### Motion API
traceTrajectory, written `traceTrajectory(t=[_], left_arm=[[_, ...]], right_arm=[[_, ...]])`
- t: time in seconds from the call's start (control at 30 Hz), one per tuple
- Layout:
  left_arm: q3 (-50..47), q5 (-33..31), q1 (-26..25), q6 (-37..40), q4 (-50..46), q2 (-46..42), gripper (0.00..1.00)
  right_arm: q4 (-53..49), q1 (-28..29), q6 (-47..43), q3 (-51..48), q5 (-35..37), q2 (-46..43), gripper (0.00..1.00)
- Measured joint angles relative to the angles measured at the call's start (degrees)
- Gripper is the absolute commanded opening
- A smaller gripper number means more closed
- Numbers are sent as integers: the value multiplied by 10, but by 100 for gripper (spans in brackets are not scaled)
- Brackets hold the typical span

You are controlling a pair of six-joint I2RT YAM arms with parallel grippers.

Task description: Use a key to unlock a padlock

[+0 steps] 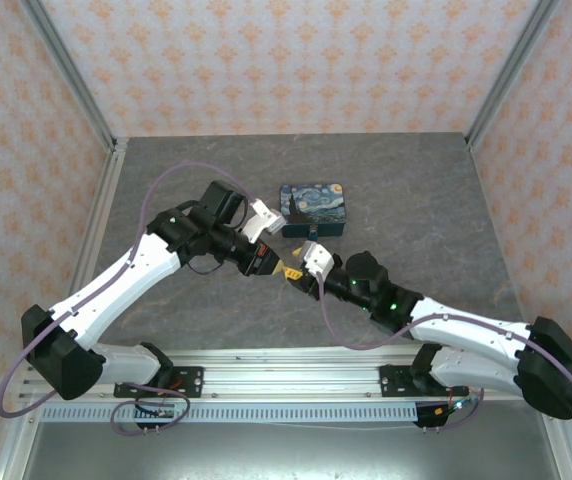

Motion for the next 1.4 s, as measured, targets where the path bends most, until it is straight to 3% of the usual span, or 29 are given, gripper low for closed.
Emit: traceTrajectory(t=[0.63, 1.4], left_arm=[[0, 0, 4, 0, 0, 0, 0], [0, 1, 4, 0, 0, 0, 0]], right_arm=[[16, 0, 6, -21, -11, 0, 46], [23, 1, 5, -14, -35, 27, 43]])
